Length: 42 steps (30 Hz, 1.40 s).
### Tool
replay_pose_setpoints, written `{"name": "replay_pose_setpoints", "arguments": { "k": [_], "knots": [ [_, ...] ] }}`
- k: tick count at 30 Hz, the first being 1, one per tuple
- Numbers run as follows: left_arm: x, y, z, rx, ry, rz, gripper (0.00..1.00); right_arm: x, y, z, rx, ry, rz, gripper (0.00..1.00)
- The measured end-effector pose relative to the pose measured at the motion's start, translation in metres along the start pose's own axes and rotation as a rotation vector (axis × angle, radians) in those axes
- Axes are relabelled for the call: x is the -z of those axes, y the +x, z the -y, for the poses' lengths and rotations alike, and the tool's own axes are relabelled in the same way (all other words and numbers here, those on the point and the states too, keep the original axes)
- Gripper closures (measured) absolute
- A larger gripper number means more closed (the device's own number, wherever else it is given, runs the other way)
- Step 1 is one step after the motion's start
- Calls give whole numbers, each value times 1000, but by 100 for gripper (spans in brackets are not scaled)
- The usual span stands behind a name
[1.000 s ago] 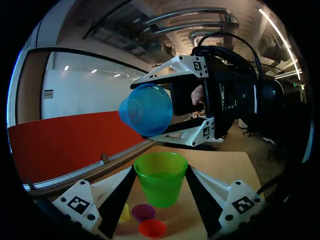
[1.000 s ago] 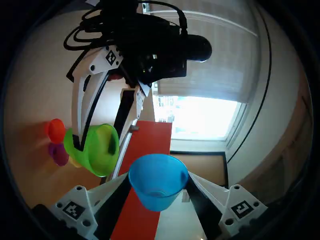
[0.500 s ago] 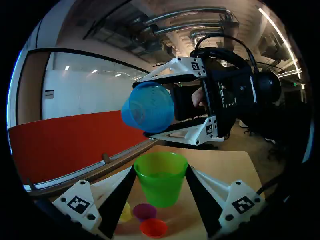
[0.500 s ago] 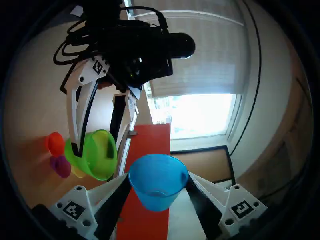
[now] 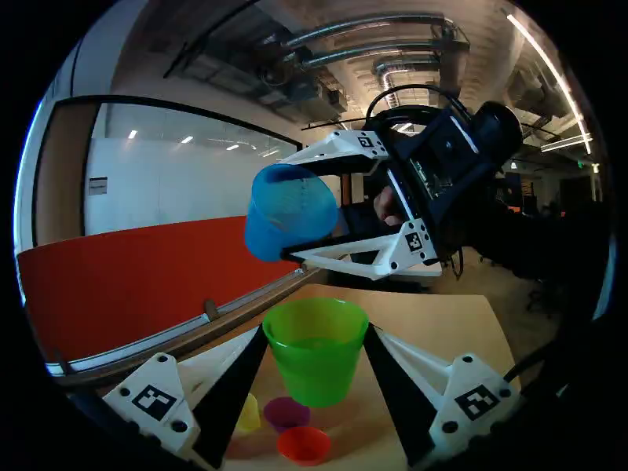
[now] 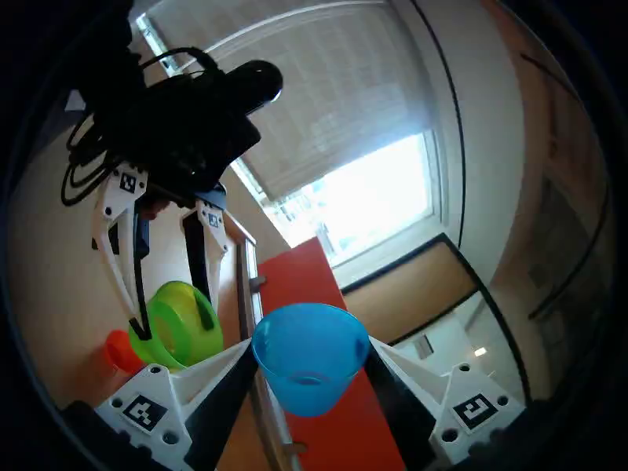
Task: Pour water
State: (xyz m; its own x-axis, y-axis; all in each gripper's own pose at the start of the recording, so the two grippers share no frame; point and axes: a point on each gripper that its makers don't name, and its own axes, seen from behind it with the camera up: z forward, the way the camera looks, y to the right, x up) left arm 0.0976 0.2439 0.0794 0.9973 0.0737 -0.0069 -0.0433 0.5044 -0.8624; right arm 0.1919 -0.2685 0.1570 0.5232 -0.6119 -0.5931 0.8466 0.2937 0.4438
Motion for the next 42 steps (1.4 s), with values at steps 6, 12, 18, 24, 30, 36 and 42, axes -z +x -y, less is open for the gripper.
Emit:
{"name": "replay_pose_setpoints", "arguments": {
  "k": [6, 12, 18, 24, 30, 36, 42],
  "knots": [
    [1, 1, 0, -4, 3, 3, 13, 3, -4, 4, -142, -2, -4, 9],
    [2, 3, -1, -5, 6, 2, 13, 6, -8, 11, -315, 2, 7, 9],
    [3, 4, 0, -11, 11, 4, 13, 8, -13, 14, -521, -5, 15, 9],
    [4, 7, 0, -10, 13, -2, 13, 7, -18, 21, -688, 20, 32, 9],
    [6, 5, 0, -12, 14, 3, 13, 9, -22, 24, -762, 21, 45, 9],
    [8, 4, 3, -6, 17, 8, 13, 12, -25, 30, -808, 40, 69, 9],
    [11, -2, 0, -9, 11, 37, 13, 16, -28, 36, -803, 51, 89, 9]
  ]
}}
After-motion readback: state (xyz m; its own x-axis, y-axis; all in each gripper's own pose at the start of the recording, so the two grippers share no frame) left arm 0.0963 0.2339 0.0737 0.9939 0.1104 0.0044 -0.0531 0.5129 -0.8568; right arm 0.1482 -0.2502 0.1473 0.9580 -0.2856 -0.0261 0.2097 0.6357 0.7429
